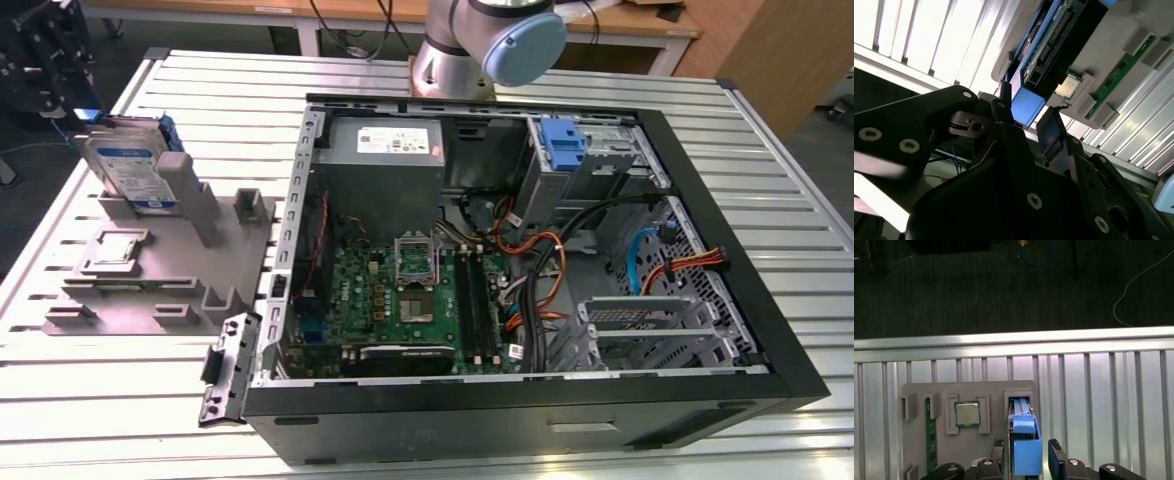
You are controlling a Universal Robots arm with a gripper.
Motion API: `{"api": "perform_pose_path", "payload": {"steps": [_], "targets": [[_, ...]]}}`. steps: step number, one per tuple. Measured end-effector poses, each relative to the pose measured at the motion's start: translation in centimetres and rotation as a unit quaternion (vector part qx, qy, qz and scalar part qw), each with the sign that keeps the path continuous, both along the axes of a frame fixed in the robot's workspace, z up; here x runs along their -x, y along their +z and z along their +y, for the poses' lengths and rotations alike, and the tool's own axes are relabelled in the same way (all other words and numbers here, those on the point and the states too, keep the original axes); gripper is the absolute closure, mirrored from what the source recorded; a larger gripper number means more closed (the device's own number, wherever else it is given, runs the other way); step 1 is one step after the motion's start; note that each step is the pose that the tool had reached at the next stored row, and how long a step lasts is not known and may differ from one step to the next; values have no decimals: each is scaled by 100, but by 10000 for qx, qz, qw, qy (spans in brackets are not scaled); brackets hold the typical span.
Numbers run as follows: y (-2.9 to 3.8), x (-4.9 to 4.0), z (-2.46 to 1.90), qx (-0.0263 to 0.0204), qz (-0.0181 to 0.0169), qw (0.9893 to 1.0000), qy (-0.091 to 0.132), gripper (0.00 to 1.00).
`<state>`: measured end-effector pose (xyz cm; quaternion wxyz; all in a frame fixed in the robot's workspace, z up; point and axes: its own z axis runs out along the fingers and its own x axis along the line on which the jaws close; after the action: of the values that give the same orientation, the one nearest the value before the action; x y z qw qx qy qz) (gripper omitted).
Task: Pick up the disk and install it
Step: 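Pick up the disk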
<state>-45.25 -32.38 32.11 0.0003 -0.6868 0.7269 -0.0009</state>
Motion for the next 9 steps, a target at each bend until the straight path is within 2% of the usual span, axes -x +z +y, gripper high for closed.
{"api": "perform_pose_path", "payload": {"steps": [9], "targets": [[-134,10,0,0,-6,10000,-2,53]]}}
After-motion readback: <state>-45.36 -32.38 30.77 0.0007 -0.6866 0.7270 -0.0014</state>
